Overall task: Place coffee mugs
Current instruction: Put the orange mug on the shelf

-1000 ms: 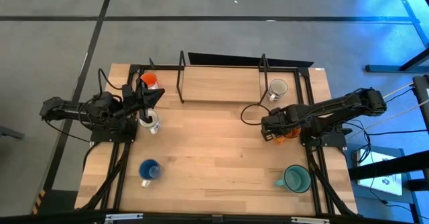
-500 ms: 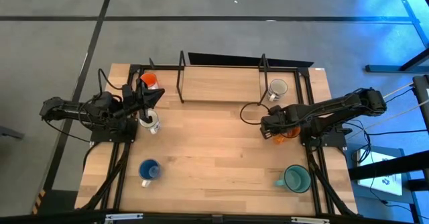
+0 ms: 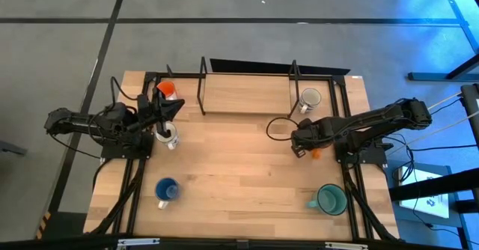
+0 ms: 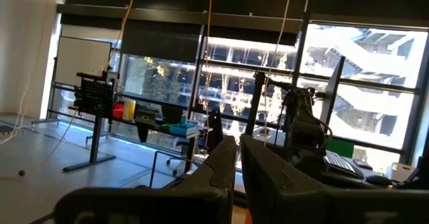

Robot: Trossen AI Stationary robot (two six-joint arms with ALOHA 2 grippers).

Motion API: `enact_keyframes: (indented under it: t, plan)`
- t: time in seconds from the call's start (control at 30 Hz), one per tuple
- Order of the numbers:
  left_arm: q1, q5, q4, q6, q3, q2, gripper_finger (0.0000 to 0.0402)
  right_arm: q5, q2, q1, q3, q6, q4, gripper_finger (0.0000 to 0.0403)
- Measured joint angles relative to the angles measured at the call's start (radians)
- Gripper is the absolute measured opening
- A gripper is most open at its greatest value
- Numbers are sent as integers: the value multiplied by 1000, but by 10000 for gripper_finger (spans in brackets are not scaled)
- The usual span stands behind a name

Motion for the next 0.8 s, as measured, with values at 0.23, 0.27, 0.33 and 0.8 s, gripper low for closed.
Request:
enact_keyframes:
  t: [0.23, 0.27, 0.33, 0.8]
  plan:
    - [0, 2, 0, 0, 0, 0, 20, -45, 1, 0, 85, -173, 26, 7]
    - [0, 2, 1, 0, 0, 0, 20, -45, 1, 1, 105, -214, 25, 6]
    - [0, 2, 1, 0, 0, 0, 20, -41, 1, 0, 149, -277, 26, 6]
    - [0, -30, 1, -26, 0, 0, 20, -51, 72, -1, 431, -580, 35, 5]
